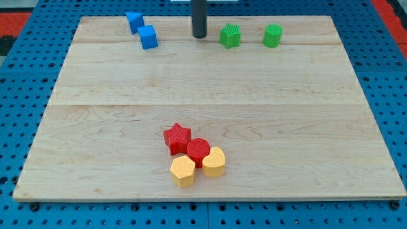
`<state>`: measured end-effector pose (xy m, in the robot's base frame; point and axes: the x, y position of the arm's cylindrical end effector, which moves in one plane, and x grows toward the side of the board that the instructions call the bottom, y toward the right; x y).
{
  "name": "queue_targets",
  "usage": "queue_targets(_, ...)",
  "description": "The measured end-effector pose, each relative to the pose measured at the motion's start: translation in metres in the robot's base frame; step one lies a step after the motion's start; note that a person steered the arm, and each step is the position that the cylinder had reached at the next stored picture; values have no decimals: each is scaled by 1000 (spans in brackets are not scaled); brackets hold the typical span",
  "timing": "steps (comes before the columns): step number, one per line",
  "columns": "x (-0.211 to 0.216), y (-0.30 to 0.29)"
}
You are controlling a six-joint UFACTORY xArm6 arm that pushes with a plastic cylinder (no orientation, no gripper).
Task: Push the green star into the green circle
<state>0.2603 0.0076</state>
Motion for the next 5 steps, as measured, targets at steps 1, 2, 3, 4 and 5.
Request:
queue_targets(1, 0, 79)
queue_targets(2, 58, 10)
queue_targets(3, 102, -102)
queue_targets(4, 72, -231)
queue_targets(5, -2, -264)
